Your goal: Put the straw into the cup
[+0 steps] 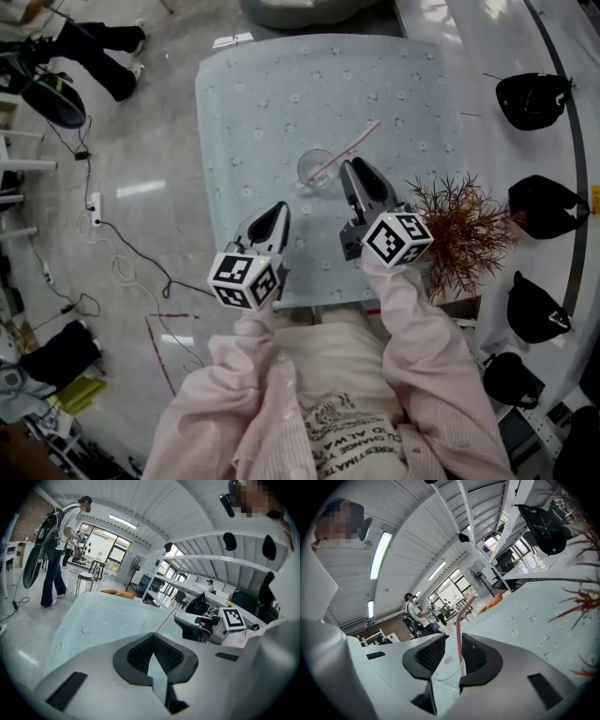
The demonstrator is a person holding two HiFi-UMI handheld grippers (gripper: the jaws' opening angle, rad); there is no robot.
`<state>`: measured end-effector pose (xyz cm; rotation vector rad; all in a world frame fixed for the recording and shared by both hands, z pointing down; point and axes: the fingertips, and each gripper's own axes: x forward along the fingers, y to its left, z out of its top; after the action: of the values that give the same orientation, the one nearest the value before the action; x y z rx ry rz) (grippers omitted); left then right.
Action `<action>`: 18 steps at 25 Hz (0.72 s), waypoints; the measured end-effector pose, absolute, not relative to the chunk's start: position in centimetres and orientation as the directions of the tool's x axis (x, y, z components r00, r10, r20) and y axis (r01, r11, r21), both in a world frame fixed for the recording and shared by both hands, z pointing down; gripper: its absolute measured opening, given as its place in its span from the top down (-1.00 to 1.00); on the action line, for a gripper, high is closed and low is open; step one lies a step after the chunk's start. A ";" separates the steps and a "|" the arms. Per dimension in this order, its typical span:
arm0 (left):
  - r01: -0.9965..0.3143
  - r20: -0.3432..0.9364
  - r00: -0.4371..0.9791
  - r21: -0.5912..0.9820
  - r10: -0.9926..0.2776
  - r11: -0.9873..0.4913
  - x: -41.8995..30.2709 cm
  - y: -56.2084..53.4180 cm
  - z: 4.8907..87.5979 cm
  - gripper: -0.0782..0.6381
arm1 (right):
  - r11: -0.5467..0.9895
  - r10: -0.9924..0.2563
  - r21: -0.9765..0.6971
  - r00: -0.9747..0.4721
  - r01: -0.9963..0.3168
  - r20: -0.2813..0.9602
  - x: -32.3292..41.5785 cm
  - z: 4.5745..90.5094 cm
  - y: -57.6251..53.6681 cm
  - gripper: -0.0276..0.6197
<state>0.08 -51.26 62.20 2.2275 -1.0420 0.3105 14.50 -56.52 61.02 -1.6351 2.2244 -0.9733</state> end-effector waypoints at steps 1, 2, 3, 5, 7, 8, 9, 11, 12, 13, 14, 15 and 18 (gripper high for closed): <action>-0.748 0.455 0.662 0.459 -0.596 -0.480 0.3 -51.0 61.9 0.78 | 0.168 -0.909 -0.616 -0.363 -0.769 0.206 14.4 60.8 -56.0 0.61; -0.743 0.451 0.667 0.457 -0.593 -0.488 0.5 -50.7 61.6 0.78 | 0.174 -0.907 -0.612 -0.368 -0.772 0.205 14.3 60.6 -55.6 0.62; -0.740 0.445 0.671 0.454 -0.593 -0.496 0.6 -50.4 61.3 0.78 | 0.183 -0.905 -0.605 -0.373 -0.775 0.204 14.1 60.4 -55.3 0.67; -0.734 0.431 0.678 0.447 -0.596 -0.511 0.8 -50.0 60.5 0.78 | 0.207 -0.899 -0.588 -0.389 -0.782 0.201 13.9 59.7 -54.8 0.80; -0.728 0.414 0.685 0.433 -0.600 -0.532 1.0 -49.9 59.7 0.78 | 0.237 -0.892 -0.569 -0.409 -0.788 0.194 13.7 58.8 -54.5 0.85; -0.725 0.403 0.688 0.423 -0.604 -0.544 1.1 -50.1 59.3 0.78 | 0.255 -0.888 -0.556 -0.419 -0.791 0.190 13.7 58.3 -54.4 0.86; -0.723 0.390 0.690 0.414 -0.610 -0.554 1.2 -50.3 58.8 0.78 | 0.272 -0.884 -0.542 -0.429 -0.795 0.184 13.6 57.8 -54.3 0.87; -0.718 0.367 0.694 0.401 -0.619 -0.568 1.4 -50.5 57.6 0.78 | 0.303 -0.878 -0.517 -0.445 -0.800 0.174 13.5 56.8 -54.0 0.89; -0.717 0.358 0.696 0.397 -0.623 -0.573 1.4 -50.4 57.0 0.78 | 0.315 -0.875 -0.508 -0.453 -0.802 0.172 13.4 56.2 -53.6 0.90; -0.716 0.352 0.697 0.390 -0.625 -0.578 1.3 -50.1 56.3 0.78 | 0.326 -0.872 -0.499 -0.460 -0.803 0.170 13.3 55.7 -53.1 0.90; -0.717 0.348 0.696 0.381 -0.628 -0.584 1.2 -49.9 55.7 0.78 | 0.337 -0.868 -0.490 -0.467 -0.804 0.168 13.1 55.1 -52.6 0.91; -0.718 0.344 0.696 0.368 -0.631 -0.591 1.2 -49.7 55.0 0.78 | 0.349 -0.865 -0.481 -0.474 -0.805 0.165 13.0 54.6 -52.2 0.91; -0.726 0.323 0.688 0.312 -0.650 -0.613 0.9 -49.9 53.0 0.78 | 0.396 -0.856 -0.436 -0.496 -0.808 0.142 12.7 52.8 -51.9 0.91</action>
<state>0.90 -49.90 53.04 2.4810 -1.0682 0.2473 12.67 -51.93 52.78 -1.5173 2.5353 -0.7002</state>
